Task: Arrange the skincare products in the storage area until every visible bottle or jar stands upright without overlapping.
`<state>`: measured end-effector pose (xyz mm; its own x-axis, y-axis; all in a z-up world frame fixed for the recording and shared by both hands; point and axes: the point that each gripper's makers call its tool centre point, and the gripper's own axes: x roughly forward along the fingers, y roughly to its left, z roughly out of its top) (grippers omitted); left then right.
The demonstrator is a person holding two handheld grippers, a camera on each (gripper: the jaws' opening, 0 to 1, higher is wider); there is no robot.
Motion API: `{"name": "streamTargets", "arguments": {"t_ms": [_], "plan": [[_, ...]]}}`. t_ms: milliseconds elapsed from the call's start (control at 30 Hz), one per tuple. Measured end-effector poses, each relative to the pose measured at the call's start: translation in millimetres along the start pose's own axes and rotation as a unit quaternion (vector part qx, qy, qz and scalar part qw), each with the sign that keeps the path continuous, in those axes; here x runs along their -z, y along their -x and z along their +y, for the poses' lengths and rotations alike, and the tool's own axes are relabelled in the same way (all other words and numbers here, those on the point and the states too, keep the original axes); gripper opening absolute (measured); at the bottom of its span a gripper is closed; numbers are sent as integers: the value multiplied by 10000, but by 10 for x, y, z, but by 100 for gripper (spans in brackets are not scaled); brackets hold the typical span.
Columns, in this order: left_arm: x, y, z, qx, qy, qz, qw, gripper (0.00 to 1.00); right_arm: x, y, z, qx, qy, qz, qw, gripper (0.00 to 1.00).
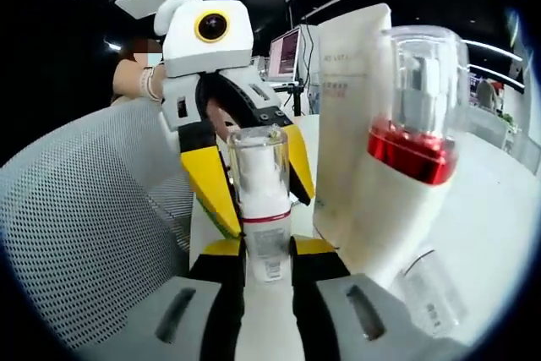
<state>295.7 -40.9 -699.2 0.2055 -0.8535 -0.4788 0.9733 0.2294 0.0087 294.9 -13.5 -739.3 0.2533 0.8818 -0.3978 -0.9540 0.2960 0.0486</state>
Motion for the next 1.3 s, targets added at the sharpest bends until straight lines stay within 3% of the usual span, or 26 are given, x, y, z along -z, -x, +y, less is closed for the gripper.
{"name": "streamTargets", "arguments": {"t_ms": [200, 500, 600, 900, 1300], "plan": [[58, 34, 2, -57, -36, 123, 9999, 26, 44, 18, 14, 29, -47, 112, 9999, 22], [402, 81, 65, -259, 144, 849, 9959, 23, 175, 119, 40, 232, -168, 676, 9973, 22], [479, 57, 42, -185, 170, 994, 9947, 19, 179, 139, 70, 242, -119, 849, 9960, 21], [493, 5, -7, -103, 377, 1079, 9934, 12, 139, 136, 30, 394, -231, 1057, 9933, 12], [499, -19, 60, -218, 400, 1125, 9926, 7, 144, 145, -81, 624, -395, 1060, 9916, 11]]}}
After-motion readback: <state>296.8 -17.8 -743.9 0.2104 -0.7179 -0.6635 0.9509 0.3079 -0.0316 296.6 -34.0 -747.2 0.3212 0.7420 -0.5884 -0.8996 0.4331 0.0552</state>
